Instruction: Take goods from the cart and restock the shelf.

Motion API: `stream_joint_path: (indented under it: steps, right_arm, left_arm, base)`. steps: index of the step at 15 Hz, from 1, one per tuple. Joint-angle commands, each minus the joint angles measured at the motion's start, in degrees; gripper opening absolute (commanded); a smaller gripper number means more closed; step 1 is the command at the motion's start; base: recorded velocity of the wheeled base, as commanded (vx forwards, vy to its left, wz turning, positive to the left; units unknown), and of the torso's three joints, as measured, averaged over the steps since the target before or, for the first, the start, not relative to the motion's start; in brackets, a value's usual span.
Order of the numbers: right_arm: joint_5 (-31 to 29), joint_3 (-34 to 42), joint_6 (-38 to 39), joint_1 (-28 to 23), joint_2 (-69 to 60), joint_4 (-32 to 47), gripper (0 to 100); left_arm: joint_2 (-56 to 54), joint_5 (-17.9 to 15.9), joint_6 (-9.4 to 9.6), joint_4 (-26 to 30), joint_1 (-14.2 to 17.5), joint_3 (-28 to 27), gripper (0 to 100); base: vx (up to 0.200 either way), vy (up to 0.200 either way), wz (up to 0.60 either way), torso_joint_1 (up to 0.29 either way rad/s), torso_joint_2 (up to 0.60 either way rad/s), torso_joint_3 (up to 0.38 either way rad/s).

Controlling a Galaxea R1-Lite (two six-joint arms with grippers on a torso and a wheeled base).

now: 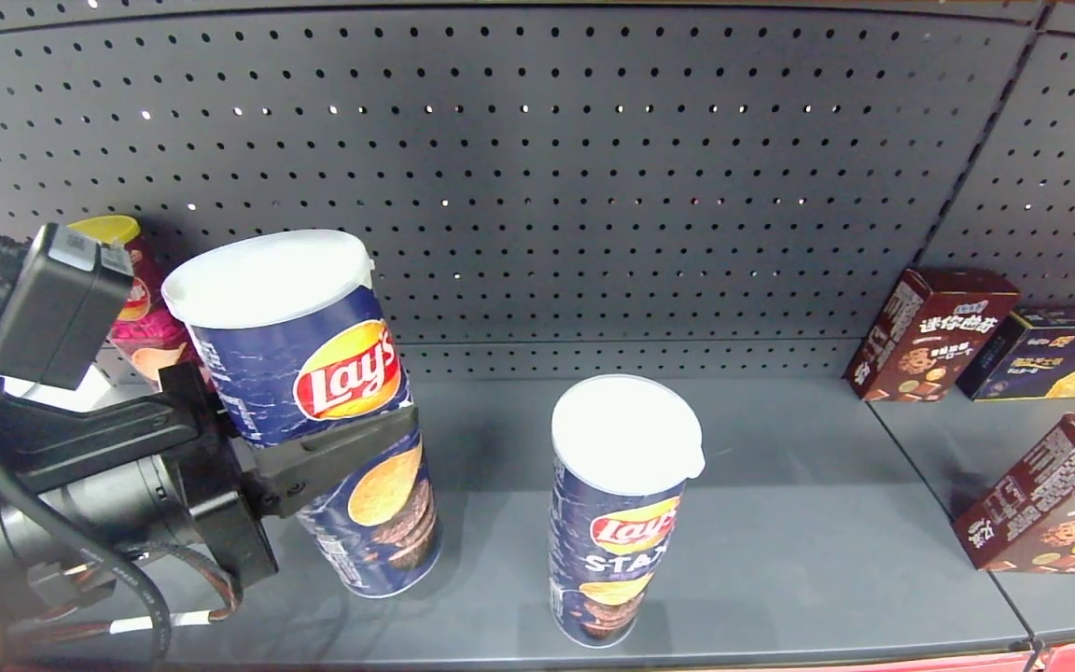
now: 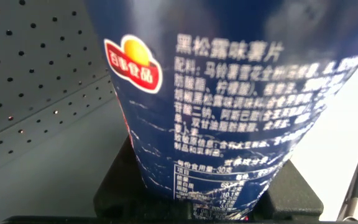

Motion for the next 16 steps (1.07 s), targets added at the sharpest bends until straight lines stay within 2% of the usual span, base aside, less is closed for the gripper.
stream_joint_path:
  steps: [1,4,8,10,11,16]
  right_arm:
    - [0.3,0.1,0.1,-16.0,3.0,-0.1,100]
    - [0.3,0.1,0.2,-16.6,0.8,-0.1,100]
    - [1.1,0.1,0.4,-14.3,0.7,-0.1,100]
    - [1.2,0.1,0.4,-4.5,0.6,-0.1,100]
    - [0.9,0.1,0.4,-2.8,0.8,-0.1,100]
    - [0.3,0.1,0.4,-2.8,0.8,-0.1,100]
  left_arm:
    - [0.1,0.0,0.02,0.0,0.1,0.7,0]
    - [0.0,-0.2,0.20,-0.1,-0.3,2.7,0]
    - [-0.1,-0.7,0.20,-0.2,-0.4,3.1,0]
    - [-0.1,-0.9,0.20,-0.3,-0.5,2.8,0]
    - [0.0,-0.9,0.20,-0.3,-0.5,2.5,0]
    - [-0.1,-0.9,0.11,-0.1,0.0,2.3,0]
  base:
    - [0.000,0.000,0.00,0.000,0.00,0.000]
    - [0.000,0.000,0.00,0.000,0.00,0.000]
    - [0.000,0.000,0.00,0.000,0.00,0.000]
    - [0.000,0.000,0.00,0.000,0.00,0.000]
    - [0.000,0.000,0.00,0.000,0.00,0.000]
    - [0.000,0.000,0.00,0.000,0.00,0.000]
